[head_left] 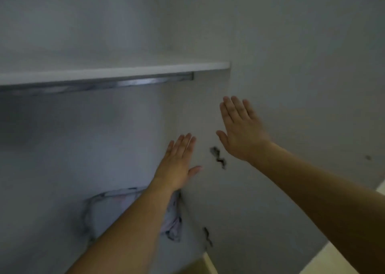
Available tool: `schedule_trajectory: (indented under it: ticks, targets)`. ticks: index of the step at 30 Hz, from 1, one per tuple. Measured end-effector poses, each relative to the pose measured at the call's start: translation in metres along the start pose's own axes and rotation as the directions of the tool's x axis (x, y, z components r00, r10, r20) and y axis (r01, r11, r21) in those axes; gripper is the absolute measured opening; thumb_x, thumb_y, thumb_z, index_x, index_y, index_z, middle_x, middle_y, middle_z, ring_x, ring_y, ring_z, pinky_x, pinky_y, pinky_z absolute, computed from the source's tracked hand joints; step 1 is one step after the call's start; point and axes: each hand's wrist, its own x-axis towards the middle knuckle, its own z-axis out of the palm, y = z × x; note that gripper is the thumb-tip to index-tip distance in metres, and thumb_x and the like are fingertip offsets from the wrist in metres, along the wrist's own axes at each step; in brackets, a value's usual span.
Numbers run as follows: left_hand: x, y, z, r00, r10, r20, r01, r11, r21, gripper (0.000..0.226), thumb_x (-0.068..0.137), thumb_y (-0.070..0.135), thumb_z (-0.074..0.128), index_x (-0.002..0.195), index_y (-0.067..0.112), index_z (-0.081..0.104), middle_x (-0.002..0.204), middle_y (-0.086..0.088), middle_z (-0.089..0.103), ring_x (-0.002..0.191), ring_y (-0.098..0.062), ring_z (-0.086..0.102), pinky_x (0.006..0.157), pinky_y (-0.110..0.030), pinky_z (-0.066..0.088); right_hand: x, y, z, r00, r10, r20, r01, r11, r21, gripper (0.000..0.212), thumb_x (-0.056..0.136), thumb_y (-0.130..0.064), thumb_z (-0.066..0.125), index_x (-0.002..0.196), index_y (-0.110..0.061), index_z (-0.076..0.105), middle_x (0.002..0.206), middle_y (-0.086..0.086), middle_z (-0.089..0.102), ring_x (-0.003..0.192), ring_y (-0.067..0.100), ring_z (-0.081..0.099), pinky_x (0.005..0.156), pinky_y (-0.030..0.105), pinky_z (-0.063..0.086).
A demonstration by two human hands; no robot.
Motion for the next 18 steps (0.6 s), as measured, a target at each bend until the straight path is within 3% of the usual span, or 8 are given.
schedule_trajectory:
  ticks: [7, 12, 15, 18]
  targets:
    - [-0.121, -0.136, 0.020, 0.943, -0.321, 0.087, 0.313, 0.945, 0.089, 0.083, 0.095, 0.057, 0.037, 0.152, 0.014, -0.004, 0.161, -0.006, -0.009, 0.148, -0.021, -0.009, 0.117, -0.037, -0.015, 0.045, -0.185, 0.060, 0.948, -0.301, 0.103, 0.267, 0.929, 0.254, 0.070, 0.098, -0.044, 0.017, 0.150, -0.006, -0.010, 0.160, 0.011, -0.012, 0.148, 0.027, -0.010, 0.118, 0.042, -0.011]
    - [-0.203, -0.214, 0.048, 0.837, -0.509, 0.203, 0.484, 0.860, 0.161, 0.087, 0.092, 0.061, 0.038, 0.153, 0.016, -0.005, 0.161, -0.005, -0.013, 0.148, -0.022, -0.012, 0.115, -0.038, -0.014, 0.056, -0.298, 0.108, 0.875, -0.445, 0.190, 0.366, 0.866, 0.340, 0.074, 0.097, -0.046, 0.021, 0.149, -0.008, -0.014, 0.160, 0.010, -0.016, 0.148, 0.027, -0.013, 0.116, 0.042, -0.014]
    - [-0.215, -0.241, 0.065, 0.786, -0.570, 0.239, 0.532, 0.821, 0.210, 0.087, 0.092, 0.062, 0.038, 0.153, 0.015, -0.003, 0.161, -0.007, -0.010, 0.148, -0.024, -0.010, 0.116, -0.041, -0.011, 0.064, -0.327, 0.133, 0.839, -0.491, 0.234, 0.387, 0.841, 0.377, 0.075, 0.096, -0.046, 0.023, 0.149, -0.011, -0.017, 0.160, 0.009, -0.018, 0.148, 0.026, -0.014, 0.115, 0.042, -0.014]
    - [-0.193, -0.257, 0.089, 0.778, -0.562, 0.279, 0.512, 0.826, 0.236, 0.087, 0.092, 0.060, 0.039, 0.153, 0.016, -0.006, 0.161, -0.008, -0.012, 0.148, -0.025, -0.012, 0.116, -0.043, -0.010, 0.084, -0.332, 0.164, 0.830, -0.494, 0.261, 0.356, 0.828, 0.433, 0.075, 0.097, -0.045, 0.026, 0.150, -0.012, -0.014, 0.160, 0.008, -0.016, 0.148, 0.026, -0.012, 0.118, 0.042, -0.010]
